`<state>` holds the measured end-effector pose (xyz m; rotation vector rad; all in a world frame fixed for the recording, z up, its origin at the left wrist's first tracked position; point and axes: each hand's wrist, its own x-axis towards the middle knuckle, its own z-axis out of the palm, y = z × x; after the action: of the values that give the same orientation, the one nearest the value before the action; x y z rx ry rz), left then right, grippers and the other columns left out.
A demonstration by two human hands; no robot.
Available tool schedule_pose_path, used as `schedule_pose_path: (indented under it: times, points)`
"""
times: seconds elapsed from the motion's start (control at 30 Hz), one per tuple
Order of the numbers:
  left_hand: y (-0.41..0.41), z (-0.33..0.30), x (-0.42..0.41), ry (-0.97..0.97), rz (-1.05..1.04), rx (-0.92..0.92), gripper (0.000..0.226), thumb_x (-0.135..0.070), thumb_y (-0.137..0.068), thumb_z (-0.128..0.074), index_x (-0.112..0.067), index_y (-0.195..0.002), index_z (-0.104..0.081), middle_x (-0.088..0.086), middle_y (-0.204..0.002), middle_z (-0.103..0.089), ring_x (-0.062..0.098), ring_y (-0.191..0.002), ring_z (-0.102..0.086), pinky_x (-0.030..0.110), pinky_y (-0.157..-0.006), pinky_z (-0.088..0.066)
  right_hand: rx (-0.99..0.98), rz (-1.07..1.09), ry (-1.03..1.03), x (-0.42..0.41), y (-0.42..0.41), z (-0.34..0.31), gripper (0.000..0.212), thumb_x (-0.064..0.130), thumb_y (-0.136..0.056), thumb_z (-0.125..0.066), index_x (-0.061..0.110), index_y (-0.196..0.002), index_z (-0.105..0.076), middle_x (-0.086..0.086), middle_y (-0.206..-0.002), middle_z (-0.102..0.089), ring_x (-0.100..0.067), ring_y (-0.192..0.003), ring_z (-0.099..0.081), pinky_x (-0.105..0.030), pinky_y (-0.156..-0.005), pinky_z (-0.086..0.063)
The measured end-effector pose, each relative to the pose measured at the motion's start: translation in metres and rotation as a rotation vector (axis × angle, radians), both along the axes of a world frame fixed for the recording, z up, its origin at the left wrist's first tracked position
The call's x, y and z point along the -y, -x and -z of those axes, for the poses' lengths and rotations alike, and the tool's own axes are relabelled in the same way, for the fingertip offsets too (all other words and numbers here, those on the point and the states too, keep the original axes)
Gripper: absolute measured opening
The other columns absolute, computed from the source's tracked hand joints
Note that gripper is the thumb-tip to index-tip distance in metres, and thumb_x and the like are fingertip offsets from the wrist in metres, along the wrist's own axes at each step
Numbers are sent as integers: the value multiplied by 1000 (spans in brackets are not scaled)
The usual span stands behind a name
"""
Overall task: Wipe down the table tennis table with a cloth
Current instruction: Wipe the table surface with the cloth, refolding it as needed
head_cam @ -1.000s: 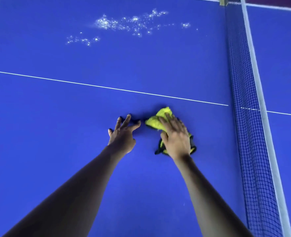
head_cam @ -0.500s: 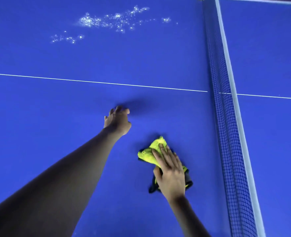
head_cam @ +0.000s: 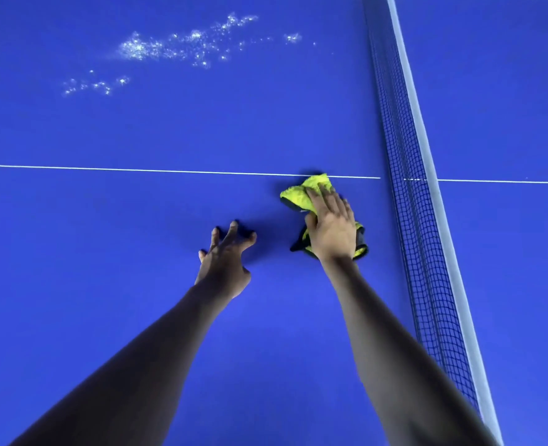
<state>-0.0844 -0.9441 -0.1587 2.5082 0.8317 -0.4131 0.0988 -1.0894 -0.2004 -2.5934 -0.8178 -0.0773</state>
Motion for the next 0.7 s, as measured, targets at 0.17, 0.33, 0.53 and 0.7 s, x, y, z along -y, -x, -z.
schedule_pose_path:
  times: [0.17, 0.33, 0.53, 0.7]
  points:
    - [-1, -6, -7, 71, -20, 10, 78, 1, -84, -47, -41, -150, -42, -12, -169, -10, 22, -155, -6, 57, -108, -39, 1, 53, 1, 3, 3, 2, 59, 24, -92, -44, 25, -151, -53, -3, -161, -46, -24, -149, -42, -44, -126, -29]
    - [-17, -23, -16, 151, -161, 30, 45, -22, -98, -51, -37, -140, -59, -5, -161, -38, 24, -141, -43, 34, -106, -44, -17, 68, 0, 88, 114, -1, 62, 15, -93, -57, 27, -154, -49, 1, -166, -38, -20, -153, -36, -44, -126, -29]
    - [-31, -35, 20, 21, -41, 42, 53, -21, -99, -48, -37, -150, -46, -6, -164, -30, 28, -149, -27, 51, -115, -34, -32, 43, 37, 177, 214, 2, 59, 20, -97, -48, 26, -155, -48, 3, -169, -32, -20, -155, -33, -47, -124, -31]
    - [-29, -14, 50, 63, 119, -138, 60, -28, -103, -42, -49, -156, -23, -9, -170, 8, 32, -156, 9, 65, -118, -18, 0, 96, 28, 158, 171, 6, 53, 26, -99, -53, 25, -153, -52, 1, -166, -38, -22, -153, -37, -47, -124, -31]
